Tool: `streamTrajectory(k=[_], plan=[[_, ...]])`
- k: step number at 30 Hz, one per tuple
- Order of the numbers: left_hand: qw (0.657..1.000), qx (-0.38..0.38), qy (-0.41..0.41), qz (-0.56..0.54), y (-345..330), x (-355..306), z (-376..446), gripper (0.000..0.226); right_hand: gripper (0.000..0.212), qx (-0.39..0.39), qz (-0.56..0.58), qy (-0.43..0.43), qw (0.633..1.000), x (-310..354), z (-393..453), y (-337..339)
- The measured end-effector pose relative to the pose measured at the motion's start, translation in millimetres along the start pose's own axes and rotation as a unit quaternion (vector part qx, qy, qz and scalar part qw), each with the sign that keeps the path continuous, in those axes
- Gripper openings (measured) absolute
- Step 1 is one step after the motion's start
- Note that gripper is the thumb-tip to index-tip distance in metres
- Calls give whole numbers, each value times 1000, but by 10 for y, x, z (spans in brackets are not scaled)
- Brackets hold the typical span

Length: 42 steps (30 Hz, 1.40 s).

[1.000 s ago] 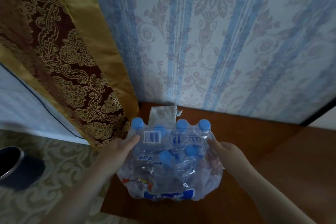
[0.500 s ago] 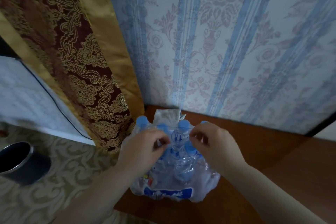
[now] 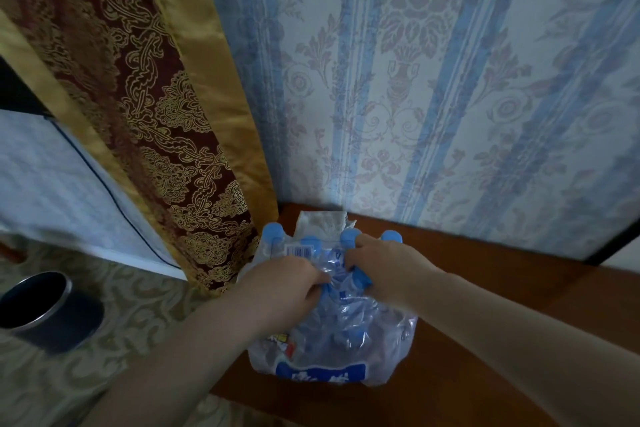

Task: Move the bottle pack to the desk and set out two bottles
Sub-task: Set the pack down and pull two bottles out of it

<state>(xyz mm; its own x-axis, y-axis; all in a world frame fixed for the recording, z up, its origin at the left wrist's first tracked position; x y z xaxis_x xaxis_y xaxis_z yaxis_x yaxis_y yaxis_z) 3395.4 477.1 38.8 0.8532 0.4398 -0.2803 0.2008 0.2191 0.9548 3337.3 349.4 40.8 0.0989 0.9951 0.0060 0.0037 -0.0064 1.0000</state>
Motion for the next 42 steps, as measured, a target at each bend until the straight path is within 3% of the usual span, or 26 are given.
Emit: streamTrajectory(k=[3, 6, 9, 12, 17, 23, 35, 42], plan=[[999, 37, 22, -2, -95, 58, 67, 21, 42, 38, -17, 24, 999, 1, 34, -13], [997, 34, 43, -60, -93, 103, 109, 23, 49, 62, -50, 56, 995, 24, 54, -40], [993, 51, 43, -99, -39, 147, 118, 32, 52, 60, -56, 77, 994, 40, 68, -36], [995, 69, 26, -67, -28, 149, 96, 44, 50, 39, -32, 81, 995, 24, 64, 21], [999, 32, 1, -8, -57, 126, 99, 49, 53, 25, -54, 96, 994, 6, 20, 9], [1000, -9, 10, 0, -14, 211, 47, 46, 48, 34, 49, 37, 998, -60, -77, -61], [999, -32, -6, 41, -3, 224, 89, 45, 52, -4, -70, 135, 988, 80, -20, 93], [999, -24, -20, 40, 179, 167, 157, 43, 59, -65, -79, 169, 980, 96, 5, 350]])
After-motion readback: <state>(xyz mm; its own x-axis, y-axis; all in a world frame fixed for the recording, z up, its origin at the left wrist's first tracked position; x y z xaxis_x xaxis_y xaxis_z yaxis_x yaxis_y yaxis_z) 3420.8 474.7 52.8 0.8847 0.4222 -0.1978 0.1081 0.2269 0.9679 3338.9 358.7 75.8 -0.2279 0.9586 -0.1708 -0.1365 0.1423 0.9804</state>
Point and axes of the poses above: each hand's wrist, its own z-axis towards the middle knuckle, its own y-axis out of the back of the hand, x = y × z, the point moved 5 cm from there along z, towards the middle knuckle, and after that the axes turned 15 degrees about -x, right-handed, at the moved point
